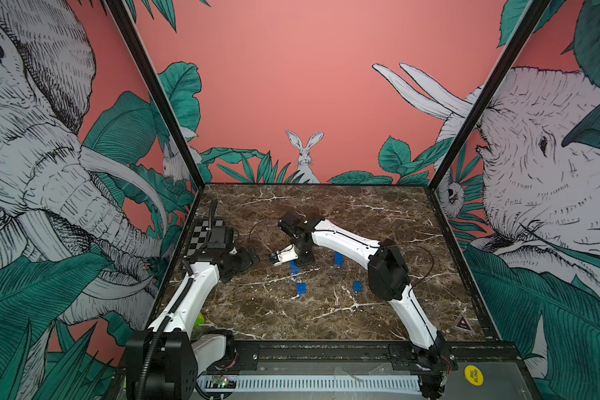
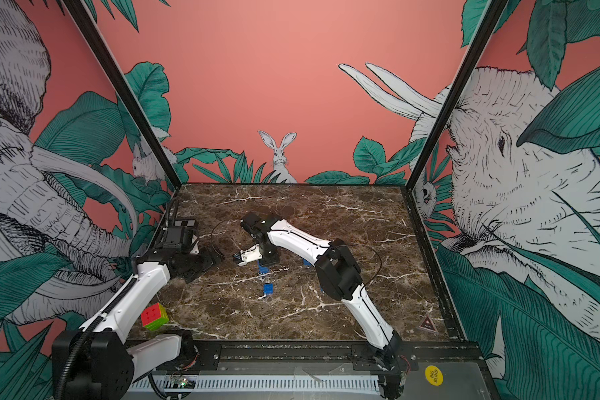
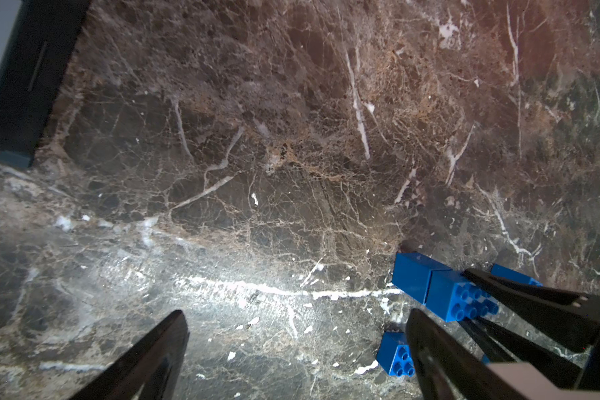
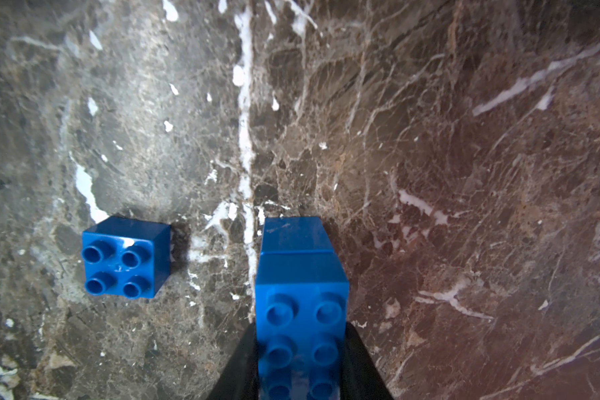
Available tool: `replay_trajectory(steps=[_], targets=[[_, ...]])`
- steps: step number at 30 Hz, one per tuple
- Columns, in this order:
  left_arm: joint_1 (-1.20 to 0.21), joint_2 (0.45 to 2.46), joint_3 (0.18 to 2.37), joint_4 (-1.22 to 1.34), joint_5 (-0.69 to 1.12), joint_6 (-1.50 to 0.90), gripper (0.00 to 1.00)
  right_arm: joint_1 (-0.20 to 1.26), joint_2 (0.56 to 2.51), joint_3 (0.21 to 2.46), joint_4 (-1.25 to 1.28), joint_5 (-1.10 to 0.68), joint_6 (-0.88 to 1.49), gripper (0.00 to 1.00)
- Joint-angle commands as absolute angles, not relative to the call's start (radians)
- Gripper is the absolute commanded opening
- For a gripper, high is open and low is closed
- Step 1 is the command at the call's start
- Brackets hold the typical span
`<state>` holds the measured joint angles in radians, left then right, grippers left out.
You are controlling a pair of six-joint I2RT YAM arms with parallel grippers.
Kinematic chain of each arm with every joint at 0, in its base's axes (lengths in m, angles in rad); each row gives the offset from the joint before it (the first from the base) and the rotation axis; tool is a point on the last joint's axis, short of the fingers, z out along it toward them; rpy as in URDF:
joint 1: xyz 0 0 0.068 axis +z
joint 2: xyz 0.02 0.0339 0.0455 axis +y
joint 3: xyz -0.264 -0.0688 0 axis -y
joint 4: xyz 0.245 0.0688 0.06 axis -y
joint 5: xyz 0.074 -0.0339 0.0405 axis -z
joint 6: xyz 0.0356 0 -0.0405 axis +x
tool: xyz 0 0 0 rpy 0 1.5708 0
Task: Assemble the letter h with lego
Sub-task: Assemble the lego brick with the lego brick.
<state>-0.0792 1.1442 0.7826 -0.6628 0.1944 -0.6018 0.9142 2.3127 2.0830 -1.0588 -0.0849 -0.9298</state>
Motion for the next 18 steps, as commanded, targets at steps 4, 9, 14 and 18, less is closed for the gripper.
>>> replay_trajectory(steps=[4, 9, 14, 18], targets=[[-0.088, 1.142, 0.753, -0.659, 0.196, -0.604, 0.99, 0.923, 2.374, 2.045, -1.112, -0.065, -0.907, 0.0], [-0.089, 1.145, 0.74, -0.652, 0.198, -0.605, 0.99, 0.923, 2.399, 2.036, -1.122, -0.061, -0.903, 0.0], [-0.09, 1.138, 0.73, -0.648, 0.192, -0.606, 0.99, 0.921, 2.413, 2.044, -1.142, -0.03, -0.907, 0.0], [-0.092, 1.137, 0.721, -0.643, 0.193, -0.609, 0.99, 0.923, 2.435, 2.12, -1.203, 0.005, -0.893, 0.0]])
